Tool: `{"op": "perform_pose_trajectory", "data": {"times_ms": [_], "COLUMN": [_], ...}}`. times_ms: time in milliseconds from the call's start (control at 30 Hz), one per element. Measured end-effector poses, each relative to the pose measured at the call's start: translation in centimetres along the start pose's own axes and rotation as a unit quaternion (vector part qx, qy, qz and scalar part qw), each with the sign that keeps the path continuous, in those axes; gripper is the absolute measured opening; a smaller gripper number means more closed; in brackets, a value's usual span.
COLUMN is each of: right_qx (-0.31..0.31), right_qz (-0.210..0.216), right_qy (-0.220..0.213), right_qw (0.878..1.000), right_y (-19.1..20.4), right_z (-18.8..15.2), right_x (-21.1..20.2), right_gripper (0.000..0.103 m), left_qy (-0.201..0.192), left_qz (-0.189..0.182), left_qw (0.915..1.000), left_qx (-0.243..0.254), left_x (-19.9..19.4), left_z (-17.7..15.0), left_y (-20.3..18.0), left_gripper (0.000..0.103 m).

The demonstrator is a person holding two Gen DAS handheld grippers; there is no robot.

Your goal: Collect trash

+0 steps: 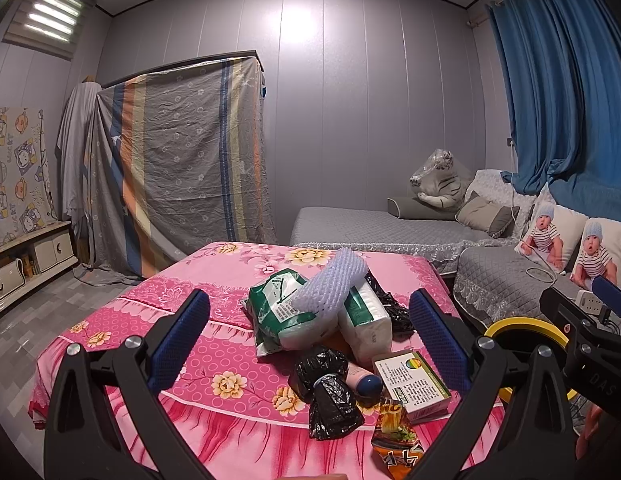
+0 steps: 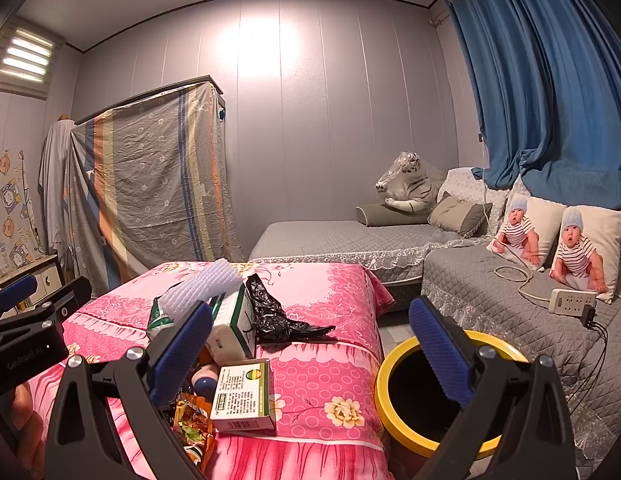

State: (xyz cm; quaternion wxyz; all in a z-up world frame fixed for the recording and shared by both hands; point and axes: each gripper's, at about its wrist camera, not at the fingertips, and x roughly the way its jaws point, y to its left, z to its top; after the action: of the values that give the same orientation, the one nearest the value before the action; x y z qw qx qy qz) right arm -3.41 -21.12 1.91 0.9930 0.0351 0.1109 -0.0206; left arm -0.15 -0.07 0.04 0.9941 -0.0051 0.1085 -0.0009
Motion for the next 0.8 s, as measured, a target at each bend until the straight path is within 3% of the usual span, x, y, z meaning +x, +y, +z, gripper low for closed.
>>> {"op": "perform_pose_trajectory", "data": {"times_ms": [800], "right_qx": [0.002], "right_qz": [0.000], "right_qy": [0.000], "right_qw": [1.000], "right_y": [-0.07], "right_z": [0.17], "right_x": [-0.09], "right_gripper": [0.095], "left_qy": [0.000], "left_qz": [0.001], "left_qw": [1.0000], "left_qx": [0.001], "left_x": [0.03], "left_z": [0.00], "left_y": [-0.01], "left_gripper": [0.096]}}
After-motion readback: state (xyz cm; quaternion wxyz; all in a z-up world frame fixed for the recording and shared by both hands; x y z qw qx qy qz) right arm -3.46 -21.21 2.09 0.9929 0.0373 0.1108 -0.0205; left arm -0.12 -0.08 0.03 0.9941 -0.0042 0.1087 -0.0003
